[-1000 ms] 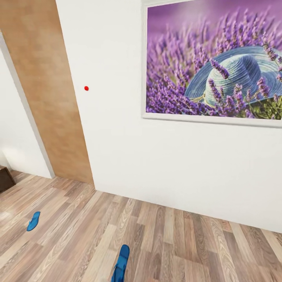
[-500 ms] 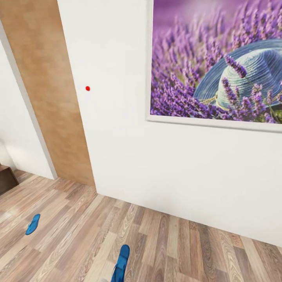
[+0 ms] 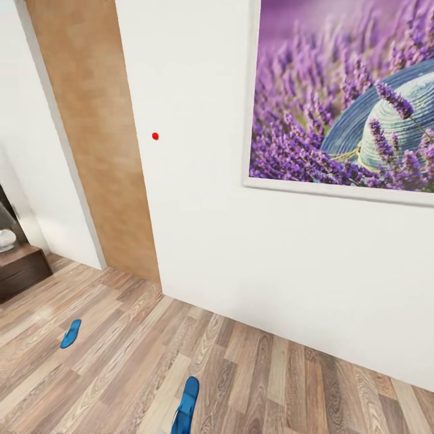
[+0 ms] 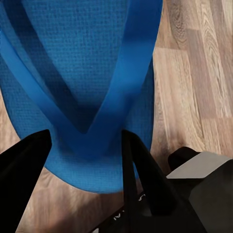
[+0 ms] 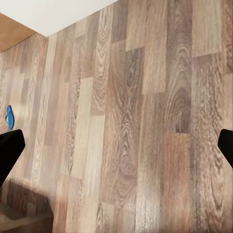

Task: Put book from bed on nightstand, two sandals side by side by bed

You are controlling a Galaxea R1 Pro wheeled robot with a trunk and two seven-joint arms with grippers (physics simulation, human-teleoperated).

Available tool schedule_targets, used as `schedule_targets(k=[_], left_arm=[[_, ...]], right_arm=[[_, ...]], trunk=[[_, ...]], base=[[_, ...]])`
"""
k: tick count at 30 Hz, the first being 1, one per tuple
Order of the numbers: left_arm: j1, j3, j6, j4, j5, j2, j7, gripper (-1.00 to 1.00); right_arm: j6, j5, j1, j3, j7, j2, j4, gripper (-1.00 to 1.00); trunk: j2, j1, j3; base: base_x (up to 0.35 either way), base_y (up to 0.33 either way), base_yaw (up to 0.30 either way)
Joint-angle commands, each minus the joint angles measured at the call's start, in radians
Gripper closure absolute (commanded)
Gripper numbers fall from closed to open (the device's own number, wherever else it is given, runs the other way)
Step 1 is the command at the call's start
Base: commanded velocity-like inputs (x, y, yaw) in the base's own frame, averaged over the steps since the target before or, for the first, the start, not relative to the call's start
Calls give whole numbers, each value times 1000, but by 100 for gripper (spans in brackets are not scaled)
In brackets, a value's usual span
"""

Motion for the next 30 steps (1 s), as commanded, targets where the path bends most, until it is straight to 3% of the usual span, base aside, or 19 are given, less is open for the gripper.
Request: schedule_targets(k=[1, 7, 16, 30], left_arm=[[-1, -8, -5, 2, 7, 0, -3, 100], [-1, -8, -5, 2, 7, -1, -3, 100], [-1, -8, -5, 2, 7, -1, -3, 100], [-1, -8, -5, 2, 7, -1, -3, 100]], right_arm=[[2, -6, 0, -1, 4, 0, 1, -100], [2, -6, 0, -1, 5, 1, 1, -100], [2, -6, 0, -1, 4, 1, 1, -100], [2, -6, 0, 0, 4, 1, 1, -100]], trunk=[[-1, 0, -1], [-1, 0, -1], [-1, 0, -1], [-1, 0, -1]], base=[[0, 0, 235], [12, -1, 234], [252, -130, 201], [275, -145, 31]])
